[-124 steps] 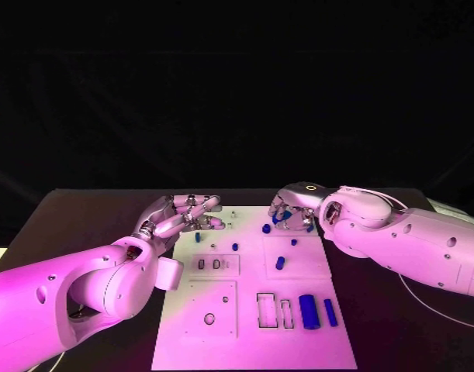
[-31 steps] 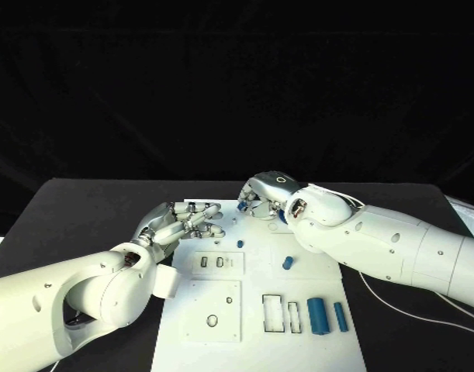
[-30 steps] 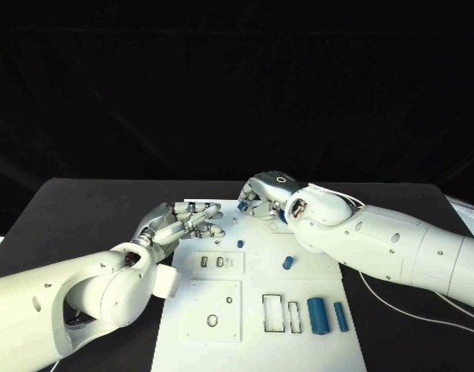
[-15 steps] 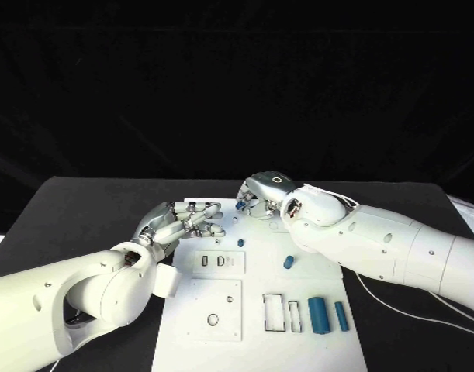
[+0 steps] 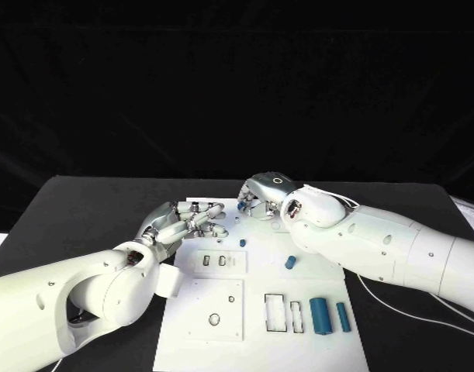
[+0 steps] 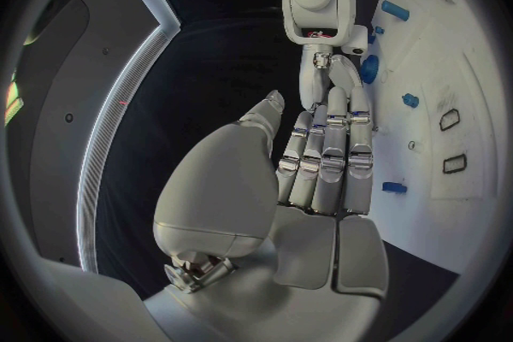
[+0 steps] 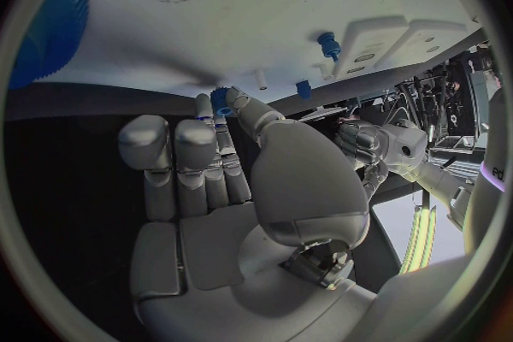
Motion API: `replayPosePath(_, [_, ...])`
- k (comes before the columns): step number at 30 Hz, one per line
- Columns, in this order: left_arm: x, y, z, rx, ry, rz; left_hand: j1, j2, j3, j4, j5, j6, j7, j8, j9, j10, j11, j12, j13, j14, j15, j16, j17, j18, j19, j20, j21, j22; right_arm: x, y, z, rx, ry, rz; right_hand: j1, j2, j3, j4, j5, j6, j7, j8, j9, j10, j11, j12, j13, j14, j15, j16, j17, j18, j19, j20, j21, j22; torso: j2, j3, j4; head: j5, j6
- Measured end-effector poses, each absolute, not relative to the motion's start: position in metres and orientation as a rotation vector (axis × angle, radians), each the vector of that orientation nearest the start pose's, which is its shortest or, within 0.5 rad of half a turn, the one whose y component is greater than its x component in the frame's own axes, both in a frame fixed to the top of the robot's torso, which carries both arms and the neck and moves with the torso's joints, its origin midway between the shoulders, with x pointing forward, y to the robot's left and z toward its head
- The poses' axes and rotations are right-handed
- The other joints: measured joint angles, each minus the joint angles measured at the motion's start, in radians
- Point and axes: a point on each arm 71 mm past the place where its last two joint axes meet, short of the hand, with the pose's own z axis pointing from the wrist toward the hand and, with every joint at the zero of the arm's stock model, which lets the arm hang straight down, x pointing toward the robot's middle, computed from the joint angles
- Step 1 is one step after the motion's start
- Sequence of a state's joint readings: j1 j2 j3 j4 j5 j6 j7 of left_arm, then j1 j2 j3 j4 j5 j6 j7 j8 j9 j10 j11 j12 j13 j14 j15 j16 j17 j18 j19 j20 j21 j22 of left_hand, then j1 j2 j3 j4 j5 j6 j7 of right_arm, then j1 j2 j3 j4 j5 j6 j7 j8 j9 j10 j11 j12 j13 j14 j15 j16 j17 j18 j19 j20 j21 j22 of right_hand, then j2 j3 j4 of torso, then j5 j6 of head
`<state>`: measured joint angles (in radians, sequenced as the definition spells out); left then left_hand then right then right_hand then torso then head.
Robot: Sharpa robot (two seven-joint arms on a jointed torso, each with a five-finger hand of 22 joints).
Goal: Assemble the parts on the task board
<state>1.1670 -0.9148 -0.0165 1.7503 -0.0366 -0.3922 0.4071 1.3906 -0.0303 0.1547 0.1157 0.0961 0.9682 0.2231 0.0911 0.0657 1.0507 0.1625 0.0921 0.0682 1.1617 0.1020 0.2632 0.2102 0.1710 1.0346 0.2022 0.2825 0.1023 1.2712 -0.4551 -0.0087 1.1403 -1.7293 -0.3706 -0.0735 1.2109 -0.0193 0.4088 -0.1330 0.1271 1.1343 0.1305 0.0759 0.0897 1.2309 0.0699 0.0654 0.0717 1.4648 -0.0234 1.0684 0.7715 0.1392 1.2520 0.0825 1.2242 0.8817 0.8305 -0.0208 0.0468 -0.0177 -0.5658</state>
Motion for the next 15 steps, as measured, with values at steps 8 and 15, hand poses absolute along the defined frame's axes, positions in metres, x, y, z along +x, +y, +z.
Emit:
replayPosePath(8, [0.4437, 0.1826, -0.1652, -1.078, 1.438, -1.626, 0.000, 0.000, 0.003, -0.003, 0.000, 0.000, 0.000, 0.000, 0.000, 0.000, 0.000, 0.000, 0.000, 0.000, 0.000, 0.000, 0.001, 0.000, 0.000, 0.000, 0.000, 0.000, 0.5551, -0.1024, -0.1491, -0.414, 1.405, 0.530, 0.003, -0.074, -0.028, 0.019, -0.024, -0.172, 0.034, -0.012, -0.025, -0.162, 0.032, -0.002, -0.007, -0.027, 0.034, -0.067, -0.111, 0.000, -0.051, 0.032, -0.039, -0.080, 0.001, 0.0002, 0.0002, 0.000, 0.000])
replayPosePath(15, [0.4456, 0.1861, -0.1662, -1.083, 1.436, -1.614, 0.000, 0.000, 0.003, -0.003, 0.000, 0.000, 0.000, 0.000, 0.000, 0.000, 0.000, 0.000, 0.000, -0.001, 0.001, 0.000, 0.001, 0.000, 0.000, 0.000, 0.000, -0.001, 0.5501, -0.1061, -0.1464, -0.410, 1.390, 0.547, 0.007, -0.077, -0.038, 0.028, -0.014, -0.179, 0.031, -0.012, -0.020, -0.160, 0.029, 0.017, -0.002, -0.027, 0.034, -0.060, -0.102, 0.000, -0.051, 0.032, -0.039, -0.076, 0.001, 0.0016, -0.0006, 0.003, 0.003])
